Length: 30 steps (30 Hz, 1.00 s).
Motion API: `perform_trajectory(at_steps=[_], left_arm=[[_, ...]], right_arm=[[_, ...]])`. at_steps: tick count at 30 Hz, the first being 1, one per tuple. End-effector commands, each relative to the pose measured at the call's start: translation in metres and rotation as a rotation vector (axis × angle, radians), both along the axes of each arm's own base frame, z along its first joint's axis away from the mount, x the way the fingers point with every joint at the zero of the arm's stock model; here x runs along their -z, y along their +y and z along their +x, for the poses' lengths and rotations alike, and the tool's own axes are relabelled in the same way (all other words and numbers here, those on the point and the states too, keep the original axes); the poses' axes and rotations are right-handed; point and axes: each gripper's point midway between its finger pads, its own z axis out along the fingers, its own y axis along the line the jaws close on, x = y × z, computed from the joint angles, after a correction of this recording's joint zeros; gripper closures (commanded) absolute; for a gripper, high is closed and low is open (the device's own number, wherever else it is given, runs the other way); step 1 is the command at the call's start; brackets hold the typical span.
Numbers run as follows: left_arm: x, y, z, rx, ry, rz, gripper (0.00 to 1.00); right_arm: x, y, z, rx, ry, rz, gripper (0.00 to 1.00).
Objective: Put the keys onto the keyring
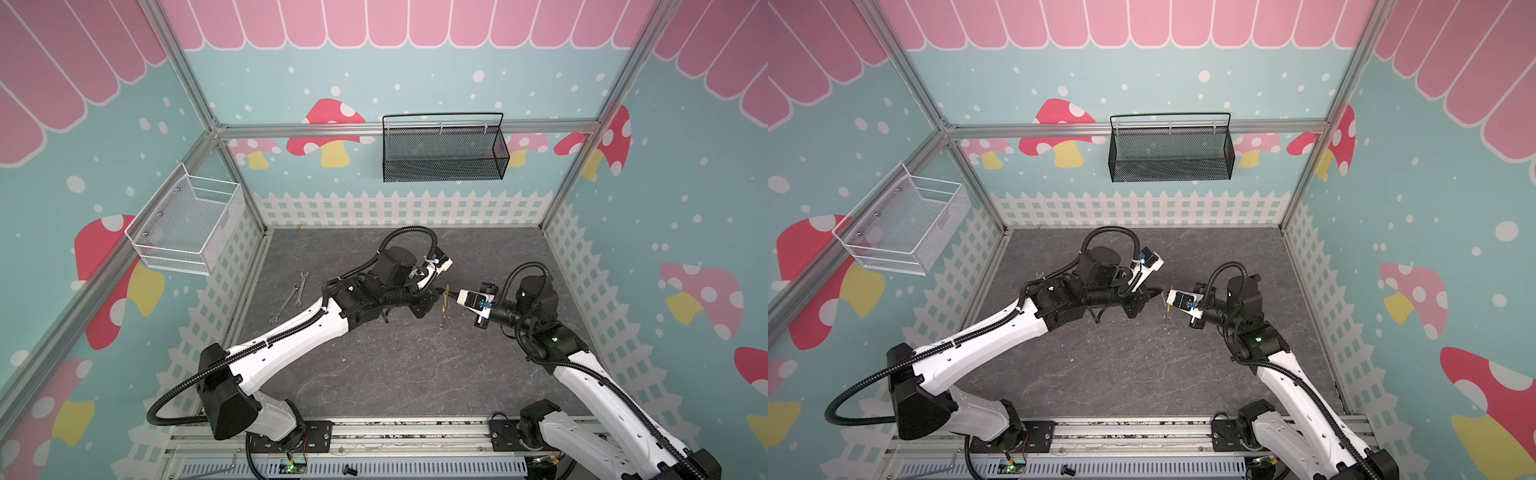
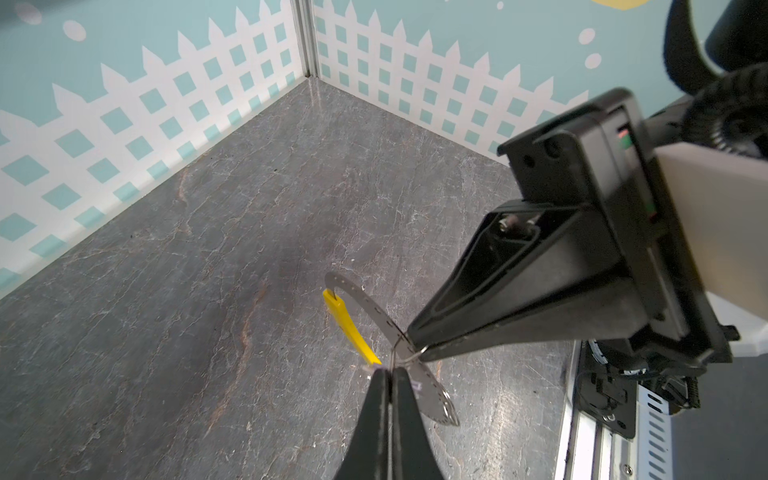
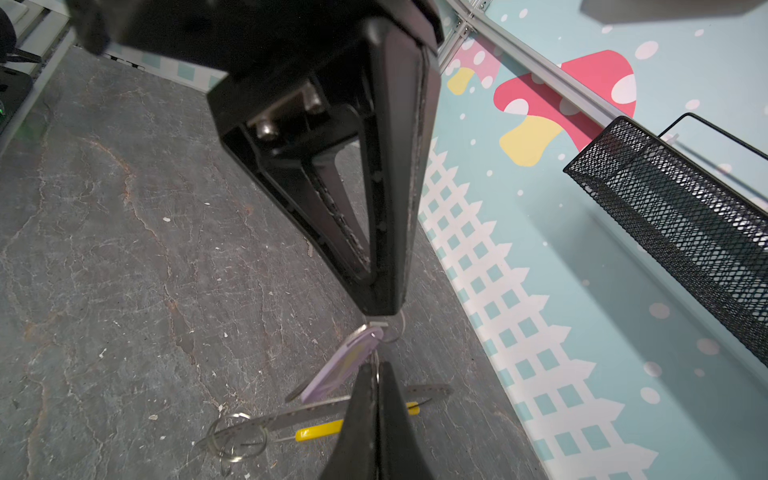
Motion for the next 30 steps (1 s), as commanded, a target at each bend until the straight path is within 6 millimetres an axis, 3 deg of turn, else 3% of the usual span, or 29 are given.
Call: perform_trajectory(at_steps=[1, 14, 30], left_arm=[[-0.011, -0.002, -0.004, 0.01, -0.006, -0.045, 1.0], [-0.018, 0.009, -0.006, -0.06, -0.078, -0.126, 1.0], [-0.017, 0.001, -0.006, -0.049, -0.077, -0.143, 1.0]], right_arm=[[-0.01, 0.001, 0.006, 0.021, 0.023, 0.019, 1.0], [-0.031, 0.001, 0.005, 0.06, 0.172, 0.18, 1.0], [-0.03, 0.004, 0.002, 0.034, 0.174, 0.18, 1.0]])
